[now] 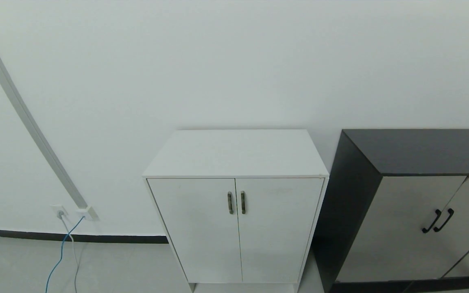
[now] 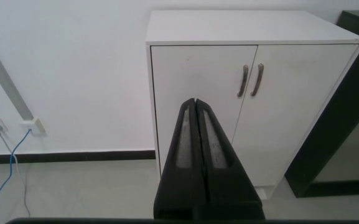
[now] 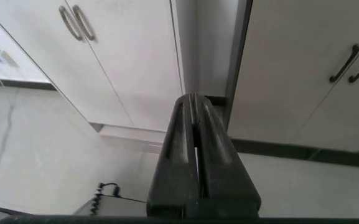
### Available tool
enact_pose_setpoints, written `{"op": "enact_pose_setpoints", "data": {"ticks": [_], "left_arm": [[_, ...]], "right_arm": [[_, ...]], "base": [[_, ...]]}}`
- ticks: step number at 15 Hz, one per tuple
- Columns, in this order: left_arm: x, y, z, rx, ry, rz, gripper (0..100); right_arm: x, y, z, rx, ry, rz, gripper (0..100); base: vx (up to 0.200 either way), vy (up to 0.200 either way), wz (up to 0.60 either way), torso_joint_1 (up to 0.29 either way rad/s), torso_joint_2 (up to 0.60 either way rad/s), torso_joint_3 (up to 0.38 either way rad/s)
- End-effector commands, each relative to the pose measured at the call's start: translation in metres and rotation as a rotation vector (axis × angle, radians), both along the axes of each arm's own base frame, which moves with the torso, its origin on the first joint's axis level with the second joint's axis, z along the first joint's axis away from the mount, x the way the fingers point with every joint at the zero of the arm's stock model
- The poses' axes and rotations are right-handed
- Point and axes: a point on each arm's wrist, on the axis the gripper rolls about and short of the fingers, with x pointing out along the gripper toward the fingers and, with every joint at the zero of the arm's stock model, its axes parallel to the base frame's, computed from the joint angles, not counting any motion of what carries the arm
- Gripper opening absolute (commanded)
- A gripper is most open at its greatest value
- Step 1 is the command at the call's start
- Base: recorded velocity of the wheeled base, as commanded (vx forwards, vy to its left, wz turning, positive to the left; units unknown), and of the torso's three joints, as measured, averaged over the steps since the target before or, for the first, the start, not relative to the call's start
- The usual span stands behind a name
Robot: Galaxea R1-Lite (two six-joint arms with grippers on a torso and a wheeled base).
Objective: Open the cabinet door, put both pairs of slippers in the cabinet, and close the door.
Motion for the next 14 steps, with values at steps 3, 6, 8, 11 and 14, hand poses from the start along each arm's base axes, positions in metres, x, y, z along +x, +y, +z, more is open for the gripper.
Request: {"op": "enact_pose_setpoints", "data": {"ticks": [3, 6, 8, 11, 14], "left_arm": [[0.0001, 0.0, 0.0, 0.0, 0.001, 0.0, 0], [0.0001, 0.0, 0.0, 0.0, 0.001, 0.0, 0], [0.0001, 0.0, 0.0, 0.0, 0.001, 0.0, 0], [0.0, 0.0, 0.0004, 0.0, 0.0, 0.0, 0], [0.0001, 0.0, 0.0, 0.0, 0.001, 0.0, 0]], "right_arm": [[-0.002, -0.0004, -0.0035, -0.018, -0.024, 0.005, 0], [-0.0024, -0.0004, -0.0073, -0.017, -0.033, 0.008, 0], [-0.0038, -0.0005, -0.0069, -0.013, -0.054, -0.019, 0], [-0.007, -0.0005, -0.0077, -0.009, -0.092, -0.077, 0], [-0.0099, -0.0003, -0.0082, -0.005, -0.128, -0.115, 0]], "base": [[0.0, 0.0, 0.0, 0.0, 0.0, 0.0], [0.0, 0.0, 0.0, 0.0, 0.0, 0.0], [0.0, 0.0, 0.0, 0.0, 0.0, 0.0], [0.0, 0.0, 0.0, 0.0, 0.0, 0.0], [0.0, 0.0, 0.0, 0.0, 0.0, 0.0]]}}
